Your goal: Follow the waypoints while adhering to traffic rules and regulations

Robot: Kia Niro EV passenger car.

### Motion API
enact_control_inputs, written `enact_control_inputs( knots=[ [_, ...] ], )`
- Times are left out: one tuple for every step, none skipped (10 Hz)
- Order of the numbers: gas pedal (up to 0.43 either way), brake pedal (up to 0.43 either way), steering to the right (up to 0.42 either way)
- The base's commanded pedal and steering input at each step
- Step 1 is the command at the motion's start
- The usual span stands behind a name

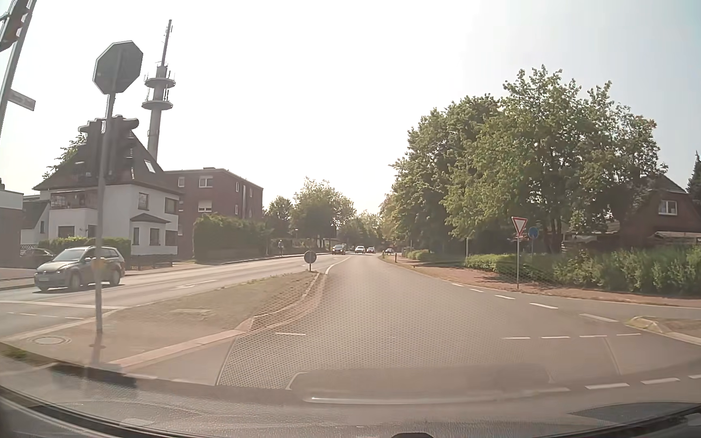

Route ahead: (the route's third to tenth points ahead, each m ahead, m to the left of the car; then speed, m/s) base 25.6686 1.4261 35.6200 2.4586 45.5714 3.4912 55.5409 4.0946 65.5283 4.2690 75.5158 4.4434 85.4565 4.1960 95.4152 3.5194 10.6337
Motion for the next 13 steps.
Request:
enact_control_inputs(
  knots=[
    [0.469, 0.0, -0.005],
    [0.469, 0.0, -0.005],
    [0.469, 0.0, -0.005],
    [0.469, 0.0, -0.005],
    [0.469, 0.0, -0.005],
    [0.469, 0.0, -0.005],
    [0.469, 0.0, -0.005],
    [0.461, 0.0, -0.005],
    [0.449, 0.0, -0.005],
    [0.441, 0.0, -0.007],
    [0.441, 0.0, -0.008],
    [0.429, 0.0, -0.009],
    [0.421, 0.0, -0.01]
  ],
)
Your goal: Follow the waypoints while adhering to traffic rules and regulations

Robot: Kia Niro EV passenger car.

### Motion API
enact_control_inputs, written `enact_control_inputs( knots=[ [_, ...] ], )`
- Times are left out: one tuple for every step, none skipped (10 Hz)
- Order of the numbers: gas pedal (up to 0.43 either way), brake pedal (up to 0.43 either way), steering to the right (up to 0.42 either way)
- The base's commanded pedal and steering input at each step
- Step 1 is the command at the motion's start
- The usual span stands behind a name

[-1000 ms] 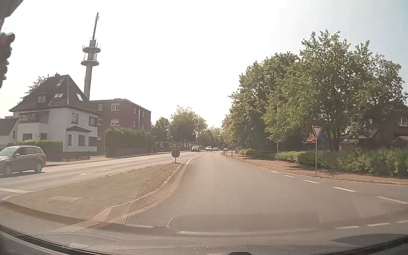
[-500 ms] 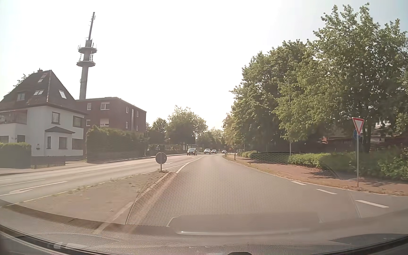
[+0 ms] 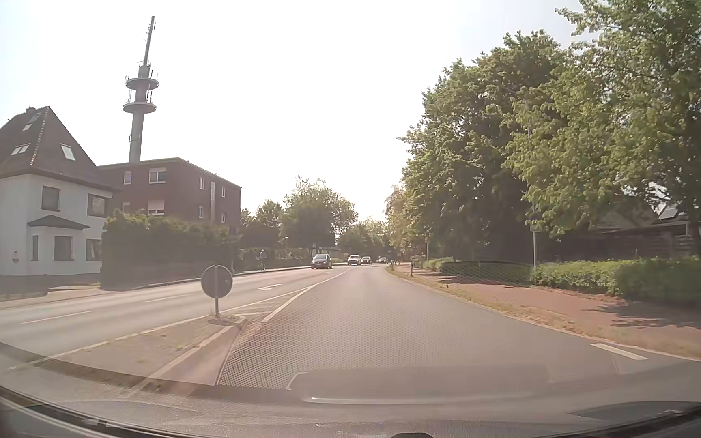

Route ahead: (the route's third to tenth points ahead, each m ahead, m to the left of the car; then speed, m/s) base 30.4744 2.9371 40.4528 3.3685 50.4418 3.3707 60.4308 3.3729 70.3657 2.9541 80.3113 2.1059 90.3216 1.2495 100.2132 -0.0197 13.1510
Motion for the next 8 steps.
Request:
enact_control_inputs(
  knots=[
    [0.398, 0.0, -0.01],
    [0.39, 0.0, -0.01],
    [0.39, 0.0, -0.01],
    [0.378, 0.0, -0.01],
    [0.37, 0.0, -0.009],
    [0.37, 0.0, -0.006],
    [0.358, 0.0, -0.005],
    [0.35, 0.0, -0.005]
  ],
)
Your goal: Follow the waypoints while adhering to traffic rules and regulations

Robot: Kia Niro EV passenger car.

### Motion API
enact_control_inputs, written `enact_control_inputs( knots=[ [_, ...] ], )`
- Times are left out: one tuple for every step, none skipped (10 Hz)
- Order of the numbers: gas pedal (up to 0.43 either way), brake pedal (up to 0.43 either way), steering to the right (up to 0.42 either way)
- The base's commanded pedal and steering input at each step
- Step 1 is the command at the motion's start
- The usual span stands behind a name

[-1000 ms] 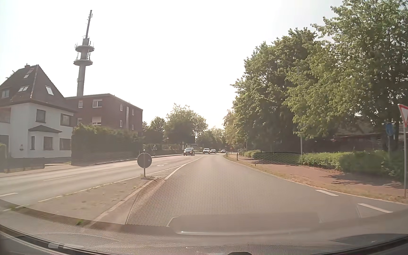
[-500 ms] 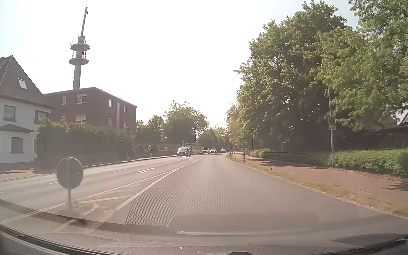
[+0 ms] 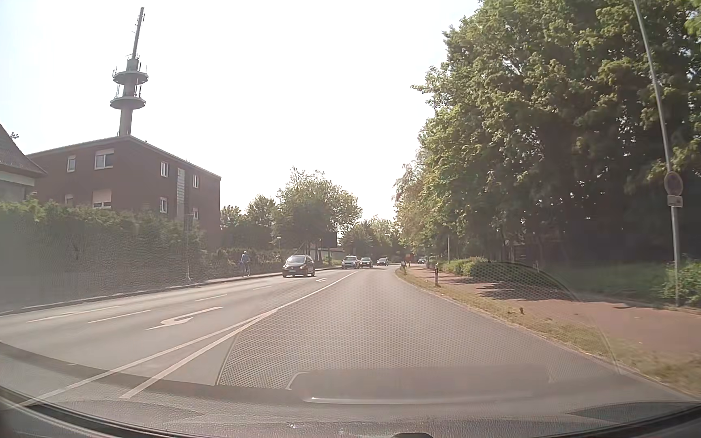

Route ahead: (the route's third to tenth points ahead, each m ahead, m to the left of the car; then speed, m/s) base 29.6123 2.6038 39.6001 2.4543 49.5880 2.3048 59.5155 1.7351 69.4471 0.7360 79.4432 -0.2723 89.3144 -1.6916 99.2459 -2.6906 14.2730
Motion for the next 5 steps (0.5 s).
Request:
enact_control_inputs(
  knots=[
    [0.319, 0.0, -0.005],
    [0.28, 0.0, -0.005],
    [0.209, 0.0, -0.005],
    [0.087, 0.0, -0.005],
    [0.087, 0.0, -0.005]
  ],
)
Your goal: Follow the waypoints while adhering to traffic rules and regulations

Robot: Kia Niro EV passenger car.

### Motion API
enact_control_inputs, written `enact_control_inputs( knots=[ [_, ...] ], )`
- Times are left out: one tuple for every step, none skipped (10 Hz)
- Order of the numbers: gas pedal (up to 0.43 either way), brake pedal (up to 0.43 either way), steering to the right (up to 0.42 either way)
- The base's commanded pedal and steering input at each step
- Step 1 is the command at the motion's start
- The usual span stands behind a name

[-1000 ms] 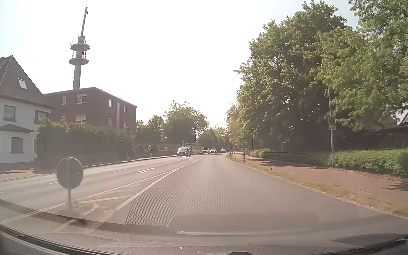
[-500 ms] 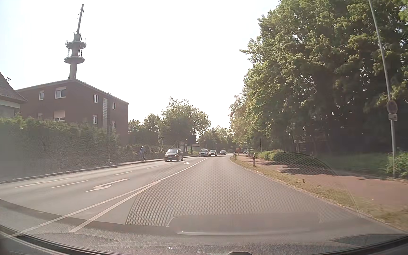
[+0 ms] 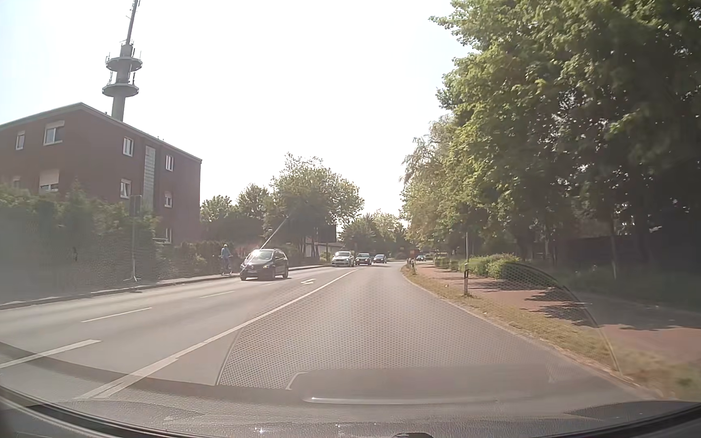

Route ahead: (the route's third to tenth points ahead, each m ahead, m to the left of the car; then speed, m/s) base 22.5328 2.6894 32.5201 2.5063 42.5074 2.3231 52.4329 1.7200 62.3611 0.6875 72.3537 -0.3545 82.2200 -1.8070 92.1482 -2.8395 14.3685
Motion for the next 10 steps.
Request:
enact_control_inputs(
  knots=[
    [0.087, 0.0, -0.005],
    [0.087, 0.0, -0.005],
    [0.087, 0.0, -0.005],
    [0.087, 0.0, -0.003],
    [0.087, 0.0, -0.003],
    [0.087, 0.0, -0.001],
    [0.098, 0.0, -0.001],
    [0.11, 0.0, -0.001],
    [0.11, 0.0, 0.001],
    [0.118, 0.0, 0.003]
  ],
)
